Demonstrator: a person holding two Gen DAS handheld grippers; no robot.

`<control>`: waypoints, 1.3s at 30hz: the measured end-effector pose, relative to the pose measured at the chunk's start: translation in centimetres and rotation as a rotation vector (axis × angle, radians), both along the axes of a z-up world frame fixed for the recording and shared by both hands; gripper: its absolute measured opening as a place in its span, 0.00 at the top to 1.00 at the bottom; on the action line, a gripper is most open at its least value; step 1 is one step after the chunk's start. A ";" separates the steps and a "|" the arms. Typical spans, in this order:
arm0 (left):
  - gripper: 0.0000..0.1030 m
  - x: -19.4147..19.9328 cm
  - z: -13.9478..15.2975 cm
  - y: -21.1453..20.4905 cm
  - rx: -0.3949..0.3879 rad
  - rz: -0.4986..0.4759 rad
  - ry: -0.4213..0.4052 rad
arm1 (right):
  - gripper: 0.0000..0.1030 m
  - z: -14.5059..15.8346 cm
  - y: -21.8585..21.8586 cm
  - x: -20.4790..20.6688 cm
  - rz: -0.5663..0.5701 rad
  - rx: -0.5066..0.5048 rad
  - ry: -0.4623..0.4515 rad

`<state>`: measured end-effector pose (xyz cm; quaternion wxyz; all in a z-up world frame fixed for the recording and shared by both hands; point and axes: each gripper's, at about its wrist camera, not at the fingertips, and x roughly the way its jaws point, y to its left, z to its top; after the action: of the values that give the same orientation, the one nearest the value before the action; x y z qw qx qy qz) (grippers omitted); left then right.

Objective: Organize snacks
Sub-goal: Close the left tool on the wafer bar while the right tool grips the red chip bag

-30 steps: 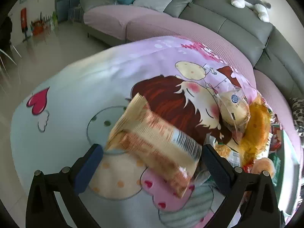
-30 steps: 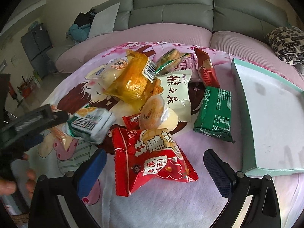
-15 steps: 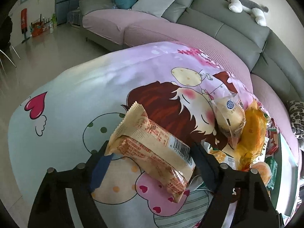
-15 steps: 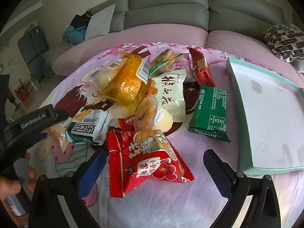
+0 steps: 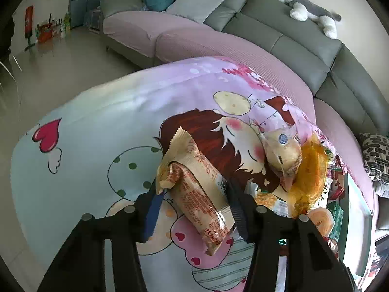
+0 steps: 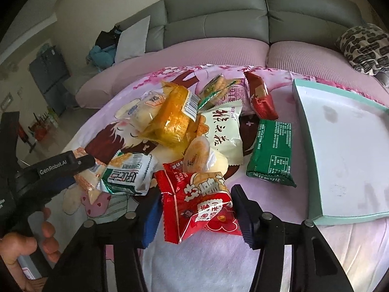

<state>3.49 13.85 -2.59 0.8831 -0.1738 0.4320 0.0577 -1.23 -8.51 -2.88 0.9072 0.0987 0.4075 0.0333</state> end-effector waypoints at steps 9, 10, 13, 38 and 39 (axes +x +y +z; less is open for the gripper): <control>0.56 -0.9 2.1 -0.4 0.007 -0.020 -0.051 | 0.50 2.1 -0.9 -1.0 -0.008 0.023 -0.084; 0.57 -0.9 2.3 -0.4 0.008 -0.023 -0.053 | 0.50 2.2 -0.9 -1.1 -0.007 0.023 -0.090; 0.57 -1.1 3.0 -0.7 0.014 -0.032 -0.071 | 0.50 2.6 -1.1 -1.3 -0.009 0.027 -0.107; 0.58 -1.6 5.5 -6.6 0.038 -0.184 -0.133 | 0.50 5.5 -5.5 -2.8 -0.120 0.000 -0.219; 0.58 -1.6 5.7 -7.2 0.033 -0.202 -0.135 | 0.50 5.8 -6.1 -3.0 -0.144 -0.025 -0.232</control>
<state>1.93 6.63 3.06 0.9143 -0.1185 0.3857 -0.0365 -4.26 -14.63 2.93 0.9495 0.1117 0.2920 -0.0260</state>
